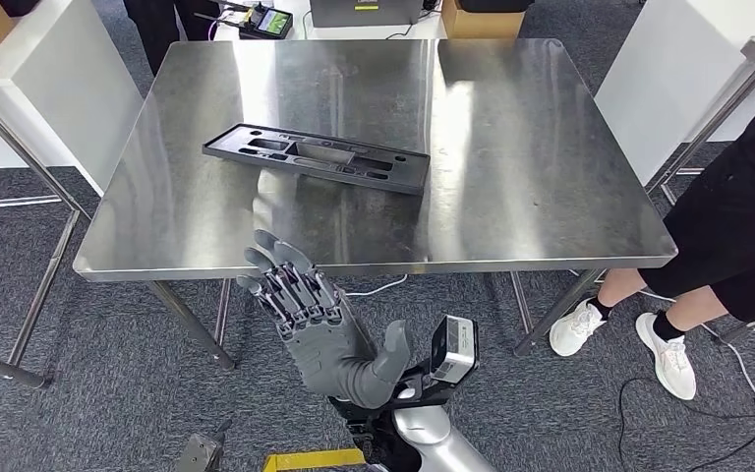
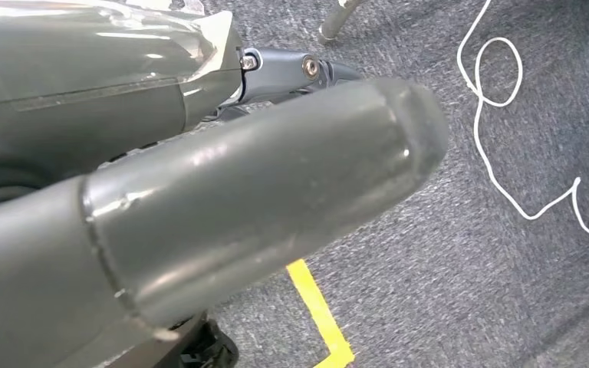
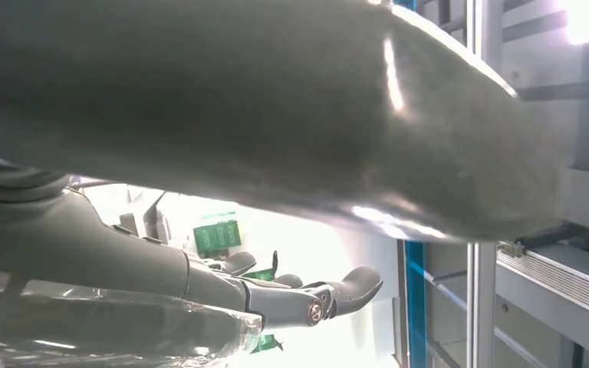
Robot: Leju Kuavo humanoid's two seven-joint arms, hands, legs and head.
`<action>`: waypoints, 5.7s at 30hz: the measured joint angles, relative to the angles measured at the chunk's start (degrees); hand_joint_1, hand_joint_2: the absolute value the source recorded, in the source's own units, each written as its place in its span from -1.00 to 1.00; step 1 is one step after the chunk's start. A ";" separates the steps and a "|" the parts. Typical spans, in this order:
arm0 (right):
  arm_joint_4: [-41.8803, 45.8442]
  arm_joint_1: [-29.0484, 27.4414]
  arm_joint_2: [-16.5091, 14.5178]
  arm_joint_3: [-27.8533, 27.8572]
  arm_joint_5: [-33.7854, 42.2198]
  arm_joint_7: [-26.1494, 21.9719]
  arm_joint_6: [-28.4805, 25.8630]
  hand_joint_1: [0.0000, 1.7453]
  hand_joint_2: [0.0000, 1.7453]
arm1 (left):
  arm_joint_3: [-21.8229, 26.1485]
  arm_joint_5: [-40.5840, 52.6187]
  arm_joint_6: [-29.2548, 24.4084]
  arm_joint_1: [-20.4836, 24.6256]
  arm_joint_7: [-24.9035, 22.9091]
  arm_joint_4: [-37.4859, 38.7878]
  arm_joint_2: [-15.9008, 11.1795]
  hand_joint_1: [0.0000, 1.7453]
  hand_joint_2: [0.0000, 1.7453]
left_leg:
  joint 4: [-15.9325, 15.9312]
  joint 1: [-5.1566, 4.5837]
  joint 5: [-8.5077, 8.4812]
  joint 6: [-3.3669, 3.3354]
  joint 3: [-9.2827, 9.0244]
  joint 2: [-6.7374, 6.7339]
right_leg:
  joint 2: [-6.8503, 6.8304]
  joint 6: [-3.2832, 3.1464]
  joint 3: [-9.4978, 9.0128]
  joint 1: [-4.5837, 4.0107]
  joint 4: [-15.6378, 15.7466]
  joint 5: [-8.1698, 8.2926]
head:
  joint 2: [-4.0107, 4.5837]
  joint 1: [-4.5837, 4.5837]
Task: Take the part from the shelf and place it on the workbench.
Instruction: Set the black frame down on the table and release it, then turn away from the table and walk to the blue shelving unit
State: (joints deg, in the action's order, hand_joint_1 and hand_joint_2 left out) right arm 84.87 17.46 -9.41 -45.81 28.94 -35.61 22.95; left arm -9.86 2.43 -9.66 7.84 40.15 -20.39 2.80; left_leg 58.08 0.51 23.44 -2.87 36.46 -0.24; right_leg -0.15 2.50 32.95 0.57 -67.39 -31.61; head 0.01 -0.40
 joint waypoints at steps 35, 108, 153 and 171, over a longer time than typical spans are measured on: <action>-3.09 2.22 -0.63 -0.85 1.39 -0.11 0.20 -1.00 -1.00 | 0.06 -0.90 -0.39 -0.05 0.00 -0.49 -0.27 -1.00 -1.00 | 0.25 0.11 -4.12 1.68 3.50 -0.13 | 0.11 -0.88 -7.22 -0.98 10.76 -0.56 | 0.01 0.48; -63.91 3.10 -3.07 0.56 -13.85 11.54 -34.64 -1.00 -1.00 | 1.89 -2.07 -3.03 -3.01 -0.02 -2.34 -0.09 -1.00 -1.00 | 8.64 1.60 5.03 3.73 -1.76 0.27 | -0.53 -3.61 -0.04 -0.78 9.88 5.61 | 0.01 0.80; -75.84 -9.32 5.83 -3.00 -13.75 41.69 -31.94 -1.00 -1.00 | 4.84 -7.46 -4.18 -5.26 -0.21 7.72 -2.78 -1.00 -1.00 | -0.74 0.62 0.53 2.43 -1.66 -0.17 | 0.01 -1.75 -3.53 0.14 10.78 2.34 | 0.00 0.62; -75.78 -9.25 6.20 -3.00 -13.91 41.69 -31.69 -1.00 -1.00 | 5.87 -7.84 -4.28 -5.87 -0.07 9.63 -3.31 -1.00 -1.00 | -1.06 1.56 -1.52 3.93 -0.36 -0.29 | -0.10 0.57 -4.60 1.59 9.86 0.59 | 0.01 0.11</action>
State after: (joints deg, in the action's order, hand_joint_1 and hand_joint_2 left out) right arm 9.09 8.22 -3.21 -48.81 15.04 6.08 -8.74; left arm -3.99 -5.42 -13.94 1.97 40.08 -10.76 -0.51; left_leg 57.02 2.07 21.92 1.06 36.10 -0.53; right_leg -0.25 3.07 28.35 2.16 -57.53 -31.02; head 0.02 -0.29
